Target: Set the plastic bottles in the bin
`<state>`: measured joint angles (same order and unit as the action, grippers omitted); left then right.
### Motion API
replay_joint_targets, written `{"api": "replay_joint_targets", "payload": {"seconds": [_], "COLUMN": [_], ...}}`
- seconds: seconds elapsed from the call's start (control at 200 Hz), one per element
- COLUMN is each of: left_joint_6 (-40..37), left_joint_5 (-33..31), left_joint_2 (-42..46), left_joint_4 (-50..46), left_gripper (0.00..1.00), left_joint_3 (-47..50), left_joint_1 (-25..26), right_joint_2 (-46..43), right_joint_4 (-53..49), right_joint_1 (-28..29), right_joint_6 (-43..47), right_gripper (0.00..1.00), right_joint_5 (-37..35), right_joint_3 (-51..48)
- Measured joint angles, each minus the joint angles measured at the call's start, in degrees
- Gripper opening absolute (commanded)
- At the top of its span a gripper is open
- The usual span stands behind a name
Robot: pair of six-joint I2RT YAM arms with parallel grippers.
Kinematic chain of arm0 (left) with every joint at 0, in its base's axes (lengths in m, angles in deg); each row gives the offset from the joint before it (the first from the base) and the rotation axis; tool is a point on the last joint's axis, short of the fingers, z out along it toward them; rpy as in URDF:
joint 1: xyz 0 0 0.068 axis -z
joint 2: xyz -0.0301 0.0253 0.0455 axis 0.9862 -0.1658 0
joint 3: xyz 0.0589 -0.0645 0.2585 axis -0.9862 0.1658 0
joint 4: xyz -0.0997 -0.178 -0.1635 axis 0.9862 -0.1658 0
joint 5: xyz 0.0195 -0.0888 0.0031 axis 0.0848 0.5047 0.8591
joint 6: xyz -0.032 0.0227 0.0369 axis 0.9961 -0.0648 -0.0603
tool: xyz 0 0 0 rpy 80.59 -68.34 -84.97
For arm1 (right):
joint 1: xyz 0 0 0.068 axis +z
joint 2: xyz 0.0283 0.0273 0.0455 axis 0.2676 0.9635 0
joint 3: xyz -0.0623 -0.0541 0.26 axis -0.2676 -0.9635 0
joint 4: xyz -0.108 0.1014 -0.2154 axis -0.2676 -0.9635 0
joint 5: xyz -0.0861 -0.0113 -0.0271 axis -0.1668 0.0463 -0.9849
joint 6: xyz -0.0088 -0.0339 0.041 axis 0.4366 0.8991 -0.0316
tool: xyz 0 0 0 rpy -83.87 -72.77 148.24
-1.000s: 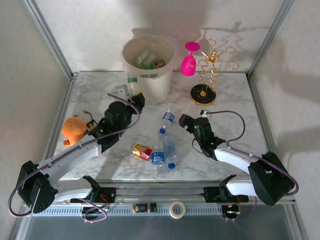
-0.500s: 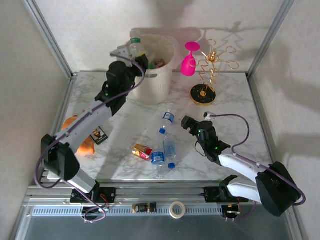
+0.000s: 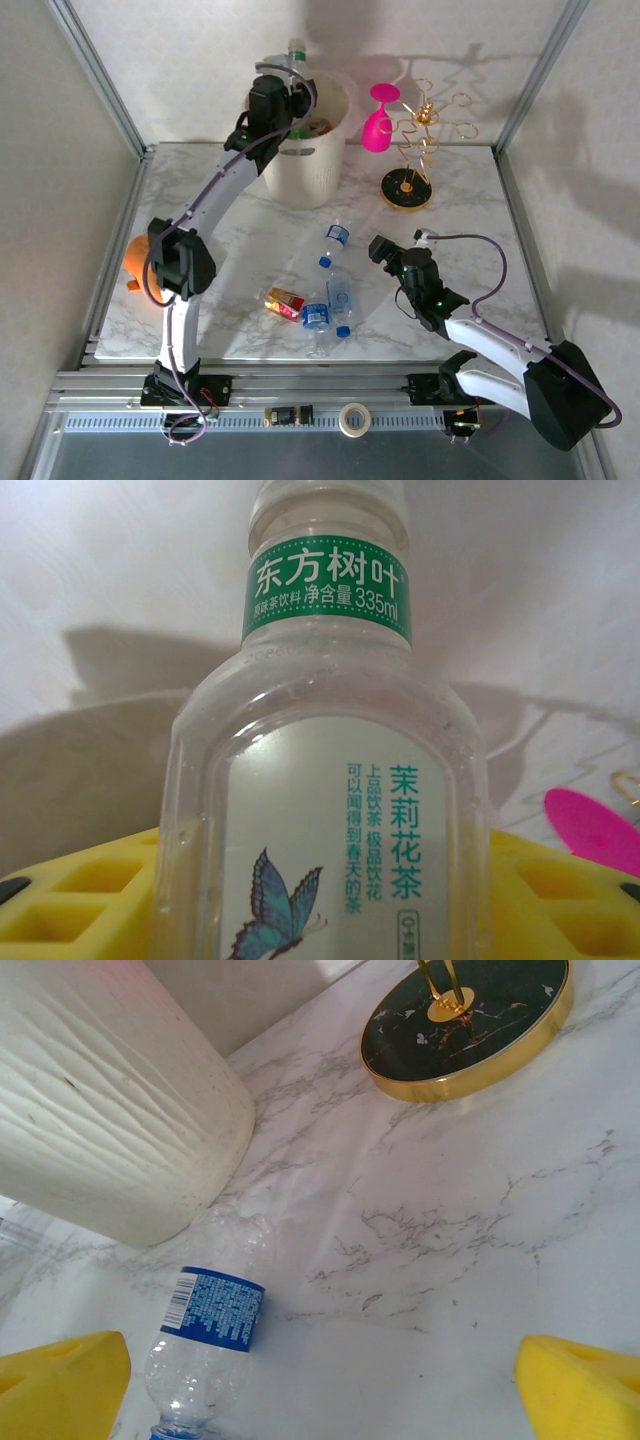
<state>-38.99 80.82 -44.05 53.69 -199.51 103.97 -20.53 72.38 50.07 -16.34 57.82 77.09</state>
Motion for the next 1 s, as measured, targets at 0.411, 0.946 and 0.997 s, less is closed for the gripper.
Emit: {"api": "replay_joint_targets", "payload": {"seconds": [0.411, 0.946, 0.997], "left_joint_6": [0.22, 0.92, 1.31], "left_joint_5": [0.81, 3.82, 4.20], "left_joint_2": [-3.34, 17.57, 21.59], "left_joint_4": [-3.80, 5.60, 8.31], "left_gripper": [0.91, 0.99, 1.00], "left_joint_3": [-2.05, 18.88, 23.37], "left_joint_1": [0.00, 1.25, 1.60], "right_joint_2": [-1.05, 5.16, 7.17], "right_joint_4": [-1.95, -1.38, -0.85], "right_joint_1": [0.00, 0.00, 0.00], "right_joint_6": [0.02, 0.46, 0.50], "right_gripper": [0.99, 0.99, 0.99], "right_joint_5": [-1.27, 1.29, 2.14], "right_joint_3": [-0.11, 0.96, 1.88]}}
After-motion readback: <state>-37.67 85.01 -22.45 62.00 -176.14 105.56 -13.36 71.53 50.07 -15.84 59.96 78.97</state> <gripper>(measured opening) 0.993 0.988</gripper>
